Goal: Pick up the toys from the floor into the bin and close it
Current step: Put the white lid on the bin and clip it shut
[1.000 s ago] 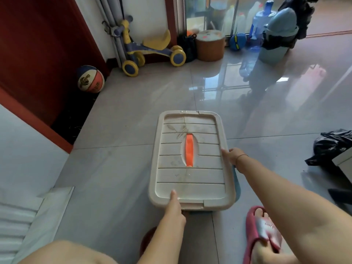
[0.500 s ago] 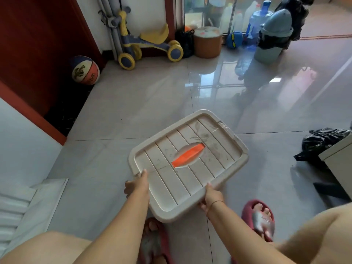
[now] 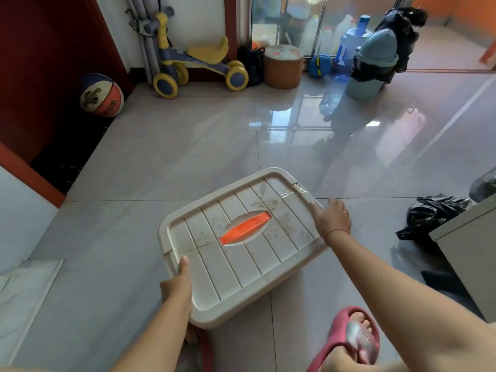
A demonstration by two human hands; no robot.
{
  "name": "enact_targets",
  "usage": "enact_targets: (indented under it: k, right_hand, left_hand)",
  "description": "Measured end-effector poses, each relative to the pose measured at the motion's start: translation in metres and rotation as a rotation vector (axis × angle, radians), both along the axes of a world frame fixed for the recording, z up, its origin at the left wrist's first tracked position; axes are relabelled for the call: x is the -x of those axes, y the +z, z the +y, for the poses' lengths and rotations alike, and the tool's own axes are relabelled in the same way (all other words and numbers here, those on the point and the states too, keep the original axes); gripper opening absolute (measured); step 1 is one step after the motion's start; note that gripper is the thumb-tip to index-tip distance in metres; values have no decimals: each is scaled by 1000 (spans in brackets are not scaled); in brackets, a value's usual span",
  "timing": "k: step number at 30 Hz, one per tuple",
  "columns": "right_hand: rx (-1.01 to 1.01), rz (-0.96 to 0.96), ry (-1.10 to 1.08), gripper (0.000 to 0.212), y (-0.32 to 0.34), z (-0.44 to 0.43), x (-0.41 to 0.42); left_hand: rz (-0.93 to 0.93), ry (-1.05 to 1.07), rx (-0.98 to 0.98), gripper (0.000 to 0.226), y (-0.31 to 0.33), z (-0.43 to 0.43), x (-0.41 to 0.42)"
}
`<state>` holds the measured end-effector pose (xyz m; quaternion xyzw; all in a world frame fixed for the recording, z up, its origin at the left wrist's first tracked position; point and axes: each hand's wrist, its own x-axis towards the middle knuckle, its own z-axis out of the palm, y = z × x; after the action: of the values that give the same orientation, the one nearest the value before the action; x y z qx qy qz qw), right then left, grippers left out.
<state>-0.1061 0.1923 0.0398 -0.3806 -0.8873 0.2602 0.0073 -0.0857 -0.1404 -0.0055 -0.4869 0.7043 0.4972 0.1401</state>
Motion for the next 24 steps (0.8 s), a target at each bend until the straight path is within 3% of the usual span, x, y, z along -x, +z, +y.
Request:
enact_targets:
  k: [4,11,16,19,24]
  right_hand:
    - [177,-185,122,68,-8,16,34]
    - [666,-140,-32,92,-30,37,44]
    - [582,58,-95,56,-45,25,9]
    - [455,82,-110,63,-51,14,-21]
    - [455,59,-133,56,-54,6,-57]
  left_hand:
    - [40,-131,28,85,0,-5,25]
    - [73,-306,-35,89,-3,-25,74]
    - [64,-335,-92,101,0,-30,84]
    - [87,-325,-2,100,4,-29,77]
    - [118,-384,271,88,9,-27,52]
